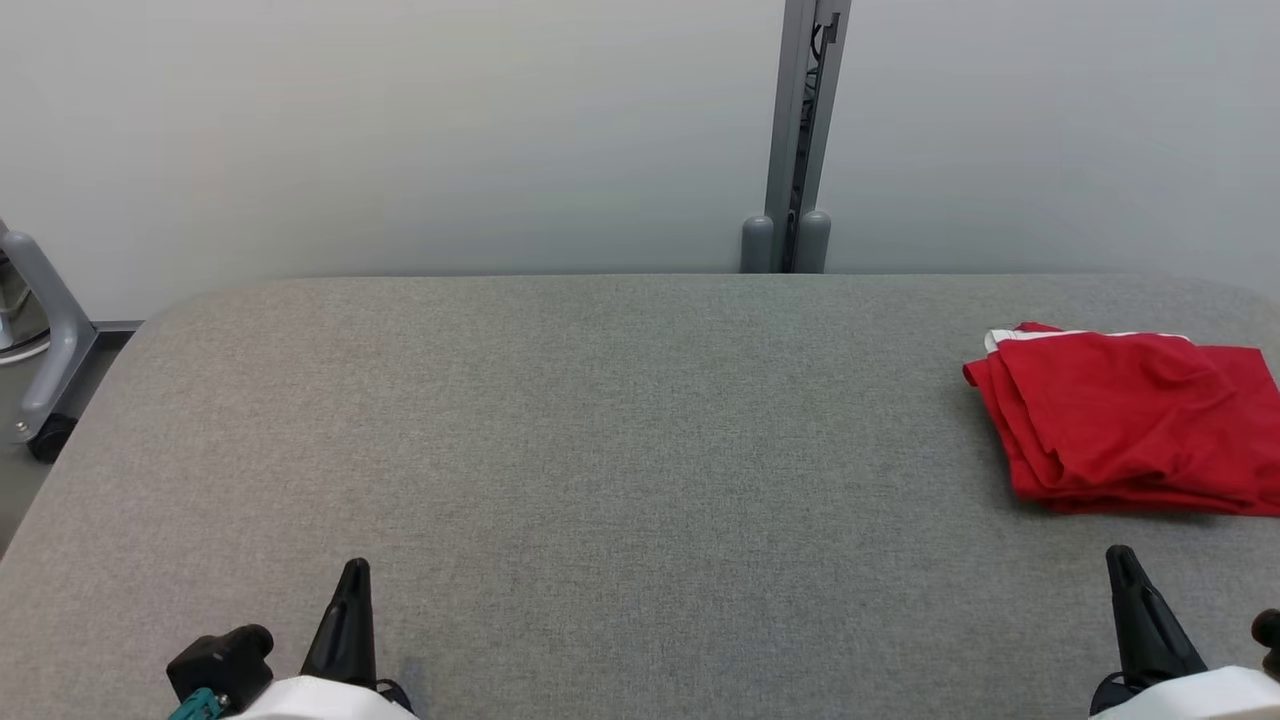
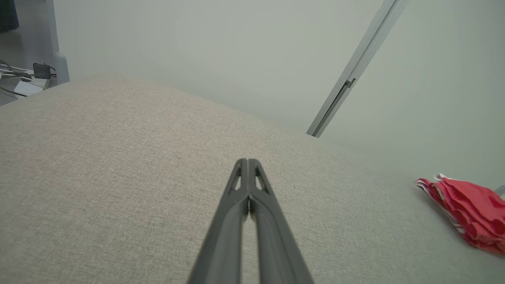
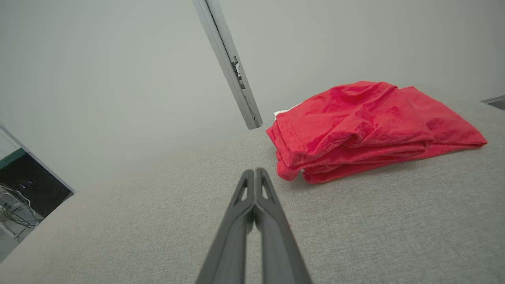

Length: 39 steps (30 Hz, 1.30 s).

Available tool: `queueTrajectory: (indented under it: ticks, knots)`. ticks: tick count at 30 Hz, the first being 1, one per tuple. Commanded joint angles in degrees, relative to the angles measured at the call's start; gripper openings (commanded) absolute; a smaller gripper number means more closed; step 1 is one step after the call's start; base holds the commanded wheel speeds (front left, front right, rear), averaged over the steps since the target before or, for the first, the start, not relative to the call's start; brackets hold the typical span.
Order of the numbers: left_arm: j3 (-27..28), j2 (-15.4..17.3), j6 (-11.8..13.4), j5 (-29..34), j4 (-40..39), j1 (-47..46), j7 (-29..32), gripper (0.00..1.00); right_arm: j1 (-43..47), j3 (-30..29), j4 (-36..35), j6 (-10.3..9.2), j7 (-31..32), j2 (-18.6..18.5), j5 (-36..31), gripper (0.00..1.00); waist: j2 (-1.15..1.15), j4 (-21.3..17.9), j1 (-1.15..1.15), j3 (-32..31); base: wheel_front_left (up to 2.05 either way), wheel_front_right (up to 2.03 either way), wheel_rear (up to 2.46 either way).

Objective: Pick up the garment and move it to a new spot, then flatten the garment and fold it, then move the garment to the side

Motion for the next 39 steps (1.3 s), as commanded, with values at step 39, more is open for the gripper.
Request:
queueTrajectory:
  ticks: [39]
  knots:
    - [6.3, -0.5, -3.5, -29.6, -2.8, -4.6, 8.4, 0.00, -6.5, -3.6, 2.3, 0.05, 6.1, 2.6, 28.5, 0.00, 0.00, -1.0, 0.00, 1.1, 0.00, 0.00, 0.00]
